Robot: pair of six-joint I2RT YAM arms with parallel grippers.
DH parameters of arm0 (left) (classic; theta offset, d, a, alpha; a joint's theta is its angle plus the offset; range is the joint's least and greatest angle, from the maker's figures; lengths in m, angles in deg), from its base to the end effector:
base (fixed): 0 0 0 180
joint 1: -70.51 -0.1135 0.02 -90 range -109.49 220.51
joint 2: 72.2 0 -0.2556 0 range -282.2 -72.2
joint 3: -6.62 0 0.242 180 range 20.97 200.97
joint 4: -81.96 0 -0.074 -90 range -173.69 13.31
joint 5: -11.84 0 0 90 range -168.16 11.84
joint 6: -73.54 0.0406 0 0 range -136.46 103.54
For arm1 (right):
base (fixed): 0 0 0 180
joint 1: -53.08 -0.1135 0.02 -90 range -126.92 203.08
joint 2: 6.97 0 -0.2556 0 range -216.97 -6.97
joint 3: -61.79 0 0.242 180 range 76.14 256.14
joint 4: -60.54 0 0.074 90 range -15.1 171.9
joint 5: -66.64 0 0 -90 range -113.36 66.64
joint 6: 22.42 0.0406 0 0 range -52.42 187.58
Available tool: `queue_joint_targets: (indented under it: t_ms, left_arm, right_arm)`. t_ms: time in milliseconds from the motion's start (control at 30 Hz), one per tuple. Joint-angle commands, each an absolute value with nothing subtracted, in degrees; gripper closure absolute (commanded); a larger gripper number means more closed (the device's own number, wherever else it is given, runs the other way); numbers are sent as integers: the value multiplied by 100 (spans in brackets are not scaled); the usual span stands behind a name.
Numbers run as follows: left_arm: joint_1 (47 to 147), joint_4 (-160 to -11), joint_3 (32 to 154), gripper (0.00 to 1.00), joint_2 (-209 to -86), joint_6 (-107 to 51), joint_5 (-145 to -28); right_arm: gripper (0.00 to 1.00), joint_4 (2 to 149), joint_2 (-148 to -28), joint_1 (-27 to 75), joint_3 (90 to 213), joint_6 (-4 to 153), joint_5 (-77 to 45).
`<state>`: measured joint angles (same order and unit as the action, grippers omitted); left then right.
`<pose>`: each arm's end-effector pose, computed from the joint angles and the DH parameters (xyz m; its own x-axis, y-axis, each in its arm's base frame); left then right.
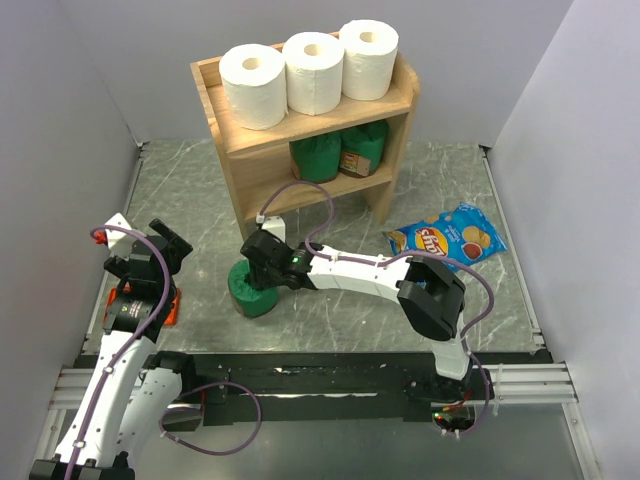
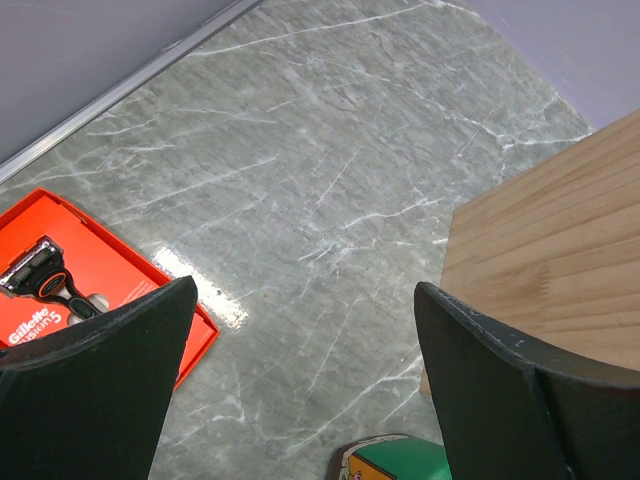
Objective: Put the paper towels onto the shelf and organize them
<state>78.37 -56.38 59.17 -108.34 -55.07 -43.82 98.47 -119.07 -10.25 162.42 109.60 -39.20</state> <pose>0.1448 0.0031 0.2867 -0.0853 -0.5084 -0.8569 -0.5704 0.7301 -0.3764 0.2015 0.3765 0.2164 -0.7753 -0.1088 -0.6222 -0.3513 0.8929 0.2817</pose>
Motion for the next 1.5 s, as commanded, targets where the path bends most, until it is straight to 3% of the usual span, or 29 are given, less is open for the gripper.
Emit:
queue_joint_targets:
  t_ms: [0, 433, 767, 1467]
  left_arm:
    - [7860, -5776, 5920, 4, -10779, -5514, -4318]
    - [7860, -5750, 5920, 4, -10735, -5514, -4274]
    - [7921, -5750, 5920, 4, -10630, -5505, -4231]
    - [8062, -5750, 5911, 4, -10516, -5487, -4222]
  right_arm:
    - [59, 9837, -11763, -1003, 16491, 10862, -4050]
    - [68, 9845, -10296, -845, 16114, 10713, -4516]
    - [69, 9986, -9048, -581, 15972, 10651, -5113]
    - [68, 9924, -9653, -53, 17290, 11811, -6045]
